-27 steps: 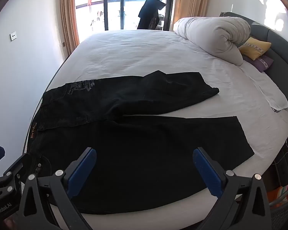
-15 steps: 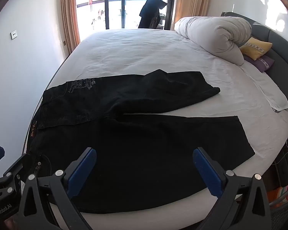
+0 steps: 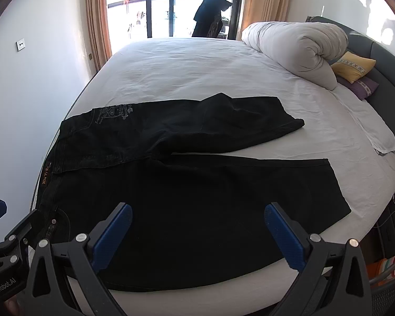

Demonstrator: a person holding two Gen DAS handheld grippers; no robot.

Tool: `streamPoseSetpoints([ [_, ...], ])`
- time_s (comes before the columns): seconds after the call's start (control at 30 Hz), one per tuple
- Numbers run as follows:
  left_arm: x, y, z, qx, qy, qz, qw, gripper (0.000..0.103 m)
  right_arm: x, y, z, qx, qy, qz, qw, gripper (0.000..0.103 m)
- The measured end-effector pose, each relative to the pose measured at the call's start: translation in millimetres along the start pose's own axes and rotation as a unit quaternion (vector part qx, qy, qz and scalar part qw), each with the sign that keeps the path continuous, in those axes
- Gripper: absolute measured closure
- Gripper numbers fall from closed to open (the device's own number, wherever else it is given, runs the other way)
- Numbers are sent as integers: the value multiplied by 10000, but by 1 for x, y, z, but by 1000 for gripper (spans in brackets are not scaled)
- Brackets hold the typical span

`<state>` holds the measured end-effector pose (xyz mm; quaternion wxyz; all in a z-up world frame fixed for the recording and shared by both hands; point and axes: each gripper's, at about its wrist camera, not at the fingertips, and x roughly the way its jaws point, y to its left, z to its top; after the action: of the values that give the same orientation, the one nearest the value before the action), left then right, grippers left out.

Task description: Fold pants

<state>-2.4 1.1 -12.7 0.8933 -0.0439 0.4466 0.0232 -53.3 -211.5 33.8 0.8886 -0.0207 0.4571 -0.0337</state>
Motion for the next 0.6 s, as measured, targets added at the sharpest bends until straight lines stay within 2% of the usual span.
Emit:
streamPoseSetpoints([
  [0.6,3,0,-8,22,11,-12,10000,0,3,0,-1,2,20,2,10000,0],
])
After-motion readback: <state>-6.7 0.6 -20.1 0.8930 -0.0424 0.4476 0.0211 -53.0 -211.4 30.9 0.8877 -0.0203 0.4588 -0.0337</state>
